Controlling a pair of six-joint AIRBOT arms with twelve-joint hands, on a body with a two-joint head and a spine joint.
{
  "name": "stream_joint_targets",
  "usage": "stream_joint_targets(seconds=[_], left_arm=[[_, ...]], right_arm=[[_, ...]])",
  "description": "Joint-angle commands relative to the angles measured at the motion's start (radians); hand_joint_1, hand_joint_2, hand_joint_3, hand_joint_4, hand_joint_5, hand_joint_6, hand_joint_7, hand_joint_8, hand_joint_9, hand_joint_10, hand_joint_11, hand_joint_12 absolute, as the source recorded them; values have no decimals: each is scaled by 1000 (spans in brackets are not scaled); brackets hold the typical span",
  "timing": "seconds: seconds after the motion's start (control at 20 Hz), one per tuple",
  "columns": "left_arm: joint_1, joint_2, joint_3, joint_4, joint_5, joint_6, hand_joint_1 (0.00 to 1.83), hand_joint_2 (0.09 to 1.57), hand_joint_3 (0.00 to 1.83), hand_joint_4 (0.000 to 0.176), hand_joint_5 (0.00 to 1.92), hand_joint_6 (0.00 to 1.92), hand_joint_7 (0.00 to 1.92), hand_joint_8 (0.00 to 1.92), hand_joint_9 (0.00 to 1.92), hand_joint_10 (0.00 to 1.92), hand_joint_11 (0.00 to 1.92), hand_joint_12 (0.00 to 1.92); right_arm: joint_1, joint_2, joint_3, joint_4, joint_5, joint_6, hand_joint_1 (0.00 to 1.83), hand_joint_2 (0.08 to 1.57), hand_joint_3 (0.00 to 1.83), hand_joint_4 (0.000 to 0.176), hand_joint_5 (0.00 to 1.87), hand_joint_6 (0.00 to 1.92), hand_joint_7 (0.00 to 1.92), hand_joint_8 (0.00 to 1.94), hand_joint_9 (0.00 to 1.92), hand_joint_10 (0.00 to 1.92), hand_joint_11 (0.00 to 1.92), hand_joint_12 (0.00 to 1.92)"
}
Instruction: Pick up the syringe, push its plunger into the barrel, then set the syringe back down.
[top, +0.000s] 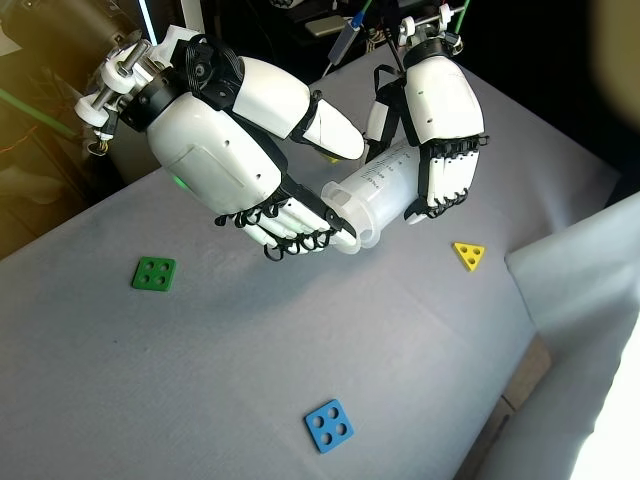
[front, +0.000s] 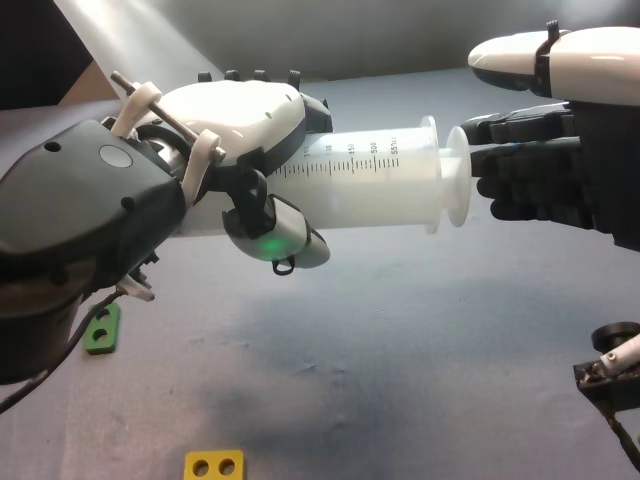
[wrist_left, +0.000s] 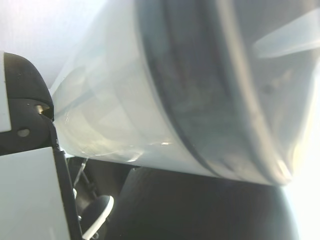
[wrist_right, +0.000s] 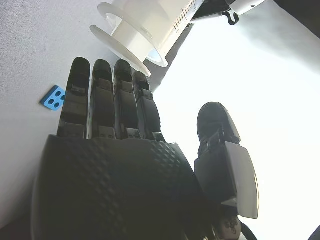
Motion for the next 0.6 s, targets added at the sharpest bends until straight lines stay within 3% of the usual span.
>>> stream_joint_targets(seconds=[0.0,0.4,0.55], left_arm=[[-34,-9,-7,83,0,-31,1348,1208,0,0,717,1241,778,1416,774,1358,657,1030],[-36,-6,-6,81,0,-29,1353,1198,1,0,722,1248,800,1386,795,1324,656,1049],[-36,-7,-6,81,0,-24,1354,1192,0,0,727,1273,814,1341,811,1296,664,1041]], right_arm=[[19,-17,-16,-3,184,-2,0,1255,0,0,286,0,253,0,189,0,0,423],[8,28,-24,-3,218,-2,0,1258,0,0,285,1,261,0,197,1,0,428],[-8,92,-27,-84,210,-12,0,1259,1,0,281,1,262,1,202,2,0,449]])
